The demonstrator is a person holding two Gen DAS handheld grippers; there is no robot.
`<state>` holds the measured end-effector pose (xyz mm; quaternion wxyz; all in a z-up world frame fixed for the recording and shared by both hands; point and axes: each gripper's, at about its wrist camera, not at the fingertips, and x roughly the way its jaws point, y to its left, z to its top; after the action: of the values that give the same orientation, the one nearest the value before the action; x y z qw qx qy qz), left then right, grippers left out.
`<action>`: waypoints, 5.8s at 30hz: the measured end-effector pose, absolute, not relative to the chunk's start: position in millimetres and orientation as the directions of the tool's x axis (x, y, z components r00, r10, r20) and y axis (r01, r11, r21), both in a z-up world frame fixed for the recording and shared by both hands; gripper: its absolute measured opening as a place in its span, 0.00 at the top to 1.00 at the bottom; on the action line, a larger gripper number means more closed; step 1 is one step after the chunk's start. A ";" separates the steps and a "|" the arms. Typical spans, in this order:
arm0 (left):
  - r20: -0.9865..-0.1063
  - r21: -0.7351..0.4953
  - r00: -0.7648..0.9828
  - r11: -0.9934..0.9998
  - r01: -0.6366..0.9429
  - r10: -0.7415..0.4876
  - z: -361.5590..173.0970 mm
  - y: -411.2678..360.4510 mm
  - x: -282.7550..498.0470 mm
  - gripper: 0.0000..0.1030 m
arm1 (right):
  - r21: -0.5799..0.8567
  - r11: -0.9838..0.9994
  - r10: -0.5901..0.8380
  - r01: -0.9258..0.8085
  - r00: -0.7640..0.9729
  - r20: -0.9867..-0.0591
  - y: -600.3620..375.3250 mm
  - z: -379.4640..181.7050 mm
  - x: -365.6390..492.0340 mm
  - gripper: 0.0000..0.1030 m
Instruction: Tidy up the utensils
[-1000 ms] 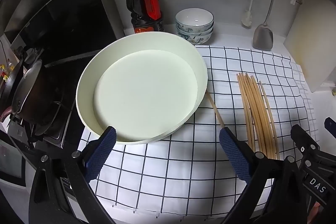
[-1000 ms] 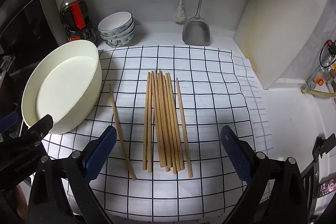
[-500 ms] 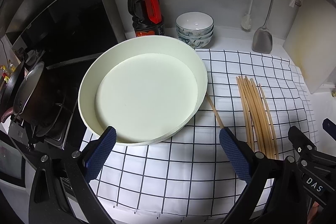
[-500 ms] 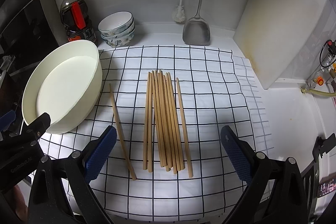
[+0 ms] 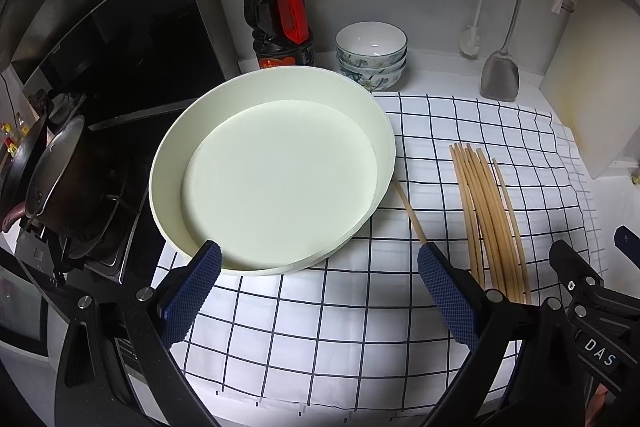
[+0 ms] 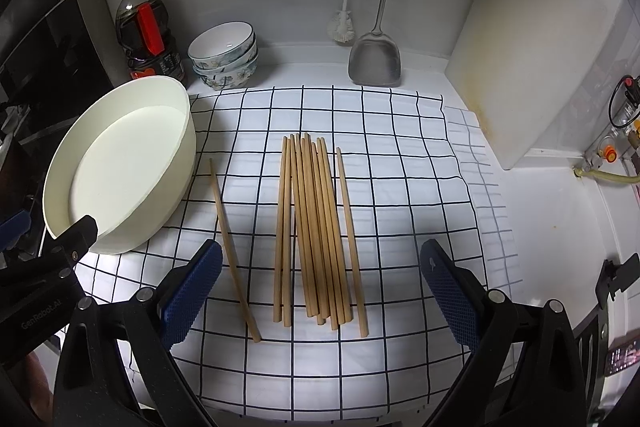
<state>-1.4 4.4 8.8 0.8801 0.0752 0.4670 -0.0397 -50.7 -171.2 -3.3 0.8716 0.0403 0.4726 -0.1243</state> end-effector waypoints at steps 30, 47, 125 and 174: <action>-0.828 0.090 0.561 0.987 0.133 0.000 7.1 4.1 -7.3 0.06 | -0.044 0.966 -0.177 0.255 0.523 -0.834 -170.5 -2.4 -51.7 0.08; -0.830 0.088 0.558 0.987 0.134 -0.002 7.0 4.5 -6.2 0.06 | -0.045 0.967 -0.175 0.251 0.525 -0.833 -168.8 -3.8 -54.9 0.08; -0.857 0.001 0.507 0.984 0.180 -0.092 -131.0 -108.2 6.5 0.93 | 0.018 1.000 0.014 0.002 0.568 -0.823 -257.3 -144.5 -18.4 0.94; -0.842 -0.032 0.531 0.992 0.123 -0.093 -77.1 121.1 137.4 0.93 | 0.217 0.969 0.248 -0.119 0.490 -0.836 -14.9 -97.4 131.2 0.94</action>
<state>137.4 121.1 -77.1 0.8748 0.0155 0.4803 -0.0617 131.2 -14.9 -97.4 0.8608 0.0650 0.4935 0.1067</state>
